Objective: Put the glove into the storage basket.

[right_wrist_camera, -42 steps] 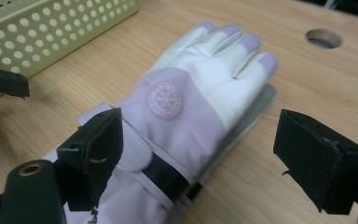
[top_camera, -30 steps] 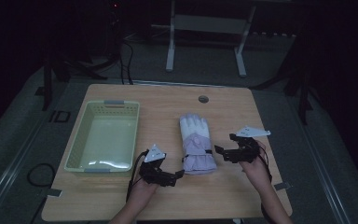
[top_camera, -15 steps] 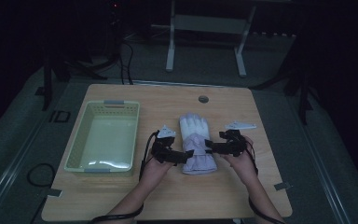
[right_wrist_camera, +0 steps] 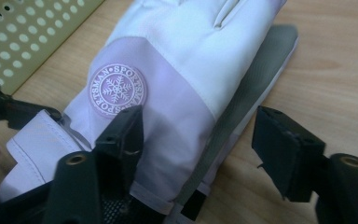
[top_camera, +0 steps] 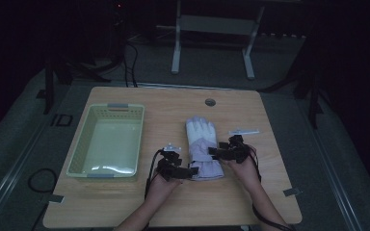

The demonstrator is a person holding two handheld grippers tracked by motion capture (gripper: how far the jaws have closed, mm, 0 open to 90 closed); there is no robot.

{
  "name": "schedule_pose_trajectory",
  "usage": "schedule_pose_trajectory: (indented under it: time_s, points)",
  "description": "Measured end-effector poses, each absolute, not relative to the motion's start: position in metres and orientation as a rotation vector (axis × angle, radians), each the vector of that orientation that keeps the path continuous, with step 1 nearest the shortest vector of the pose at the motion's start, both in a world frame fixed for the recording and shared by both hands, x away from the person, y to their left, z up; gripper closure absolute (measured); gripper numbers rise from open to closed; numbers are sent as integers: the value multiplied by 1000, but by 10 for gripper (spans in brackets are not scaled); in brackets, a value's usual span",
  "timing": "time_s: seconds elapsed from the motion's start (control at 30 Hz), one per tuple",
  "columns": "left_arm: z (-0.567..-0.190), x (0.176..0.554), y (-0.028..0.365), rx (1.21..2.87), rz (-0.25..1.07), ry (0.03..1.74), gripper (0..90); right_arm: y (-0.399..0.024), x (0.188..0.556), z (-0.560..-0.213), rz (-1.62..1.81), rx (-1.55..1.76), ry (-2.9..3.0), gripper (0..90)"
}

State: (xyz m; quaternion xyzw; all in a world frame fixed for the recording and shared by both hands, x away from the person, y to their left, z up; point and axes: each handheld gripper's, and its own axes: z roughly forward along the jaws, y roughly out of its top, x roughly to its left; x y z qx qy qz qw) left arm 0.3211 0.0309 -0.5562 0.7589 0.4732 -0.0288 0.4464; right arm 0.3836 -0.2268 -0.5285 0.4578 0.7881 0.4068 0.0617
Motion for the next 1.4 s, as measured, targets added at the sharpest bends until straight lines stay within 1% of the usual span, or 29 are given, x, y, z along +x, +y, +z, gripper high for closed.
schedule_pose_trajectory:
  time_s: [0.03,0.07,0.1,0.13,0.17,0.2,0.23,0.27,0.3,0.33,0.37,0.4,0.47,0.53,0.6,0.73,1.03,1.4]
  points:
    - [-558,322,30,1887,-85,1174,185,-227,384,-533,1234,1397,2406,406]
    - [-561,324,30,1898,-100,1181,185,-227,384,-533,1234,1397,2406,406]
    - [-566,325,28,1910,-115,1165,219,-228,386,-539,1251,1448,2423,426]
    - [-566,325,28,1910,-115,1165,250,-228,386,-539,1251,1448,2423,426]
    - [-566,325,28,1917,-111,1154,277,-232,390,-546,1272,1545,2438,426]
    - [-567,325,27,1920,-118,1138,277,-232,390,-546,1272,1545,2438,426]
    - [-568,325,26,1929,-138,1111,360,-236,393,-553,1314,1635,2456,447]
    - [-568,325,26,1929,-138,1111,410,-236,393,-553,1314,1635,2456,447]
    - [-569,326,25,1930,-155,1100,410,-238,395,-555,1346,1667,2473,490]
    - [-569,326,25,1930,-165,1097,443,-239,396,-557,1374,1681,2488,512]
    - [-570,327,25,1931,-184,1094,470,-239,396,-558,1385,1682,2496,557]
    - [-570,328,25,1930,-203,1094,516,-239,396,-558,1390,1686,2509,590]
    - [-568,328,24,1938,-206,1096,586,-237,395,-555,1356,1673,2511,668]
    - [-565,328,23,1947,-201,1105,651,-233,392,-549,1305,1623,2506,720]
    - [-562,328,23,1955,-205,1113,688,-228,387,-544,1251,1565,2492,748]
    - [-558,329,23,1972,-215,1120,715,-220,380,-533,1179,1476,2471,769]
    - [-544,329,26,1981,-213,1104,719,-212,372,-515,1146,1402,2440,772]
    - [-506,331,39,2016,-157,1055,722,-201,368,-483,1188,1350,2391,773]
